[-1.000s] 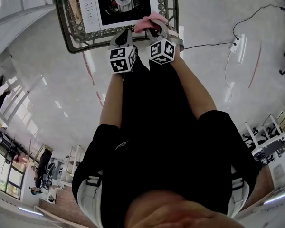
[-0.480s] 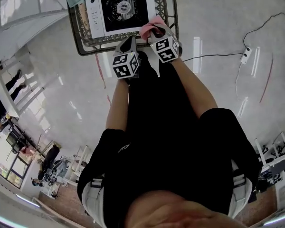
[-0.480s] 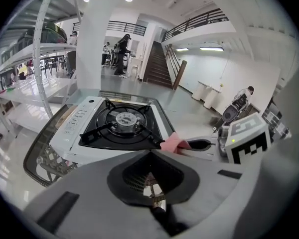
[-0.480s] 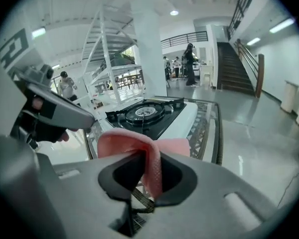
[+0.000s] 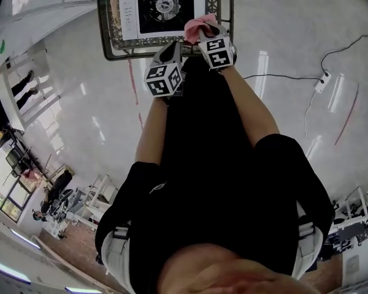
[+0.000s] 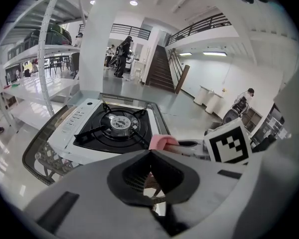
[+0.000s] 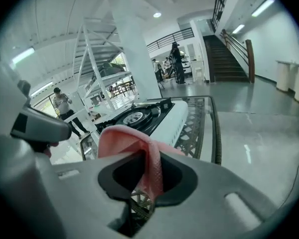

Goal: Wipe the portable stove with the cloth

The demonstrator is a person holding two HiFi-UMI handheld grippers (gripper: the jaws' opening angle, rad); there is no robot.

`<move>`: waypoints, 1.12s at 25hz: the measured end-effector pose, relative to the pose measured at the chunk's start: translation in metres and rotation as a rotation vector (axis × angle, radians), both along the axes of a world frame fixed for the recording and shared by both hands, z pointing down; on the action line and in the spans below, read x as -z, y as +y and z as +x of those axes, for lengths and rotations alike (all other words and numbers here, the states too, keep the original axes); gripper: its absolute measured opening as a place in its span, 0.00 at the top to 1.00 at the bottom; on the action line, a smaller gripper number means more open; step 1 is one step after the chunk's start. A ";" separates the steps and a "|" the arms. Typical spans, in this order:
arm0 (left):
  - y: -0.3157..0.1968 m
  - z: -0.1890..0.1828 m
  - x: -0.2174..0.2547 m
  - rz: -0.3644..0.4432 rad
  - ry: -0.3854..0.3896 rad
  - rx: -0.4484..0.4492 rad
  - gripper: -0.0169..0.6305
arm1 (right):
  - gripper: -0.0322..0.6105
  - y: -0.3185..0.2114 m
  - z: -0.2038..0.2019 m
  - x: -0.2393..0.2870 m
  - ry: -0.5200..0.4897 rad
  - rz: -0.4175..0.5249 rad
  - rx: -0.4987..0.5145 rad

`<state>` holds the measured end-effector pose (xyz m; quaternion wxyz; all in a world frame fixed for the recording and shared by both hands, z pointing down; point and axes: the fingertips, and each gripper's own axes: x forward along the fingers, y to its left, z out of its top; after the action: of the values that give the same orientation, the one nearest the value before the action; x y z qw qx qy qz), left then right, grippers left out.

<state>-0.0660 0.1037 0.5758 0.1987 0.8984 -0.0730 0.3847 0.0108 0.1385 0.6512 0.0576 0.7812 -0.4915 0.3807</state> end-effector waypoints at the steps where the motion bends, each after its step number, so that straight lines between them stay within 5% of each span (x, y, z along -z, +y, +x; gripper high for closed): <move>1: 0.000 0.001 -0.002 -0.006 -0.003 -0.003 0.97 | 0.86 -0.001 0.004 0.000 -0.014 0.007 -0.015; 11: -0.020 0.039 -0.006 -0.053 0.015 -0.023 0.97 | 0.75 -0.018 0.033 -0.008 -0.057 -0.035 -0.043; 28: -0.067 0.096 0.007 -0.095 0.084 0.033 0.97 | 0.75 -0.047 0.098 -0.002 -0.069 -0.088 -0.021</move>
<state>0.0298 0.0368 0.5686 0.2503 0.9020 -0.0612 0.3465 0.1089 0.0916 0.6534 0.0710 0.7693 -0.4676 0.4295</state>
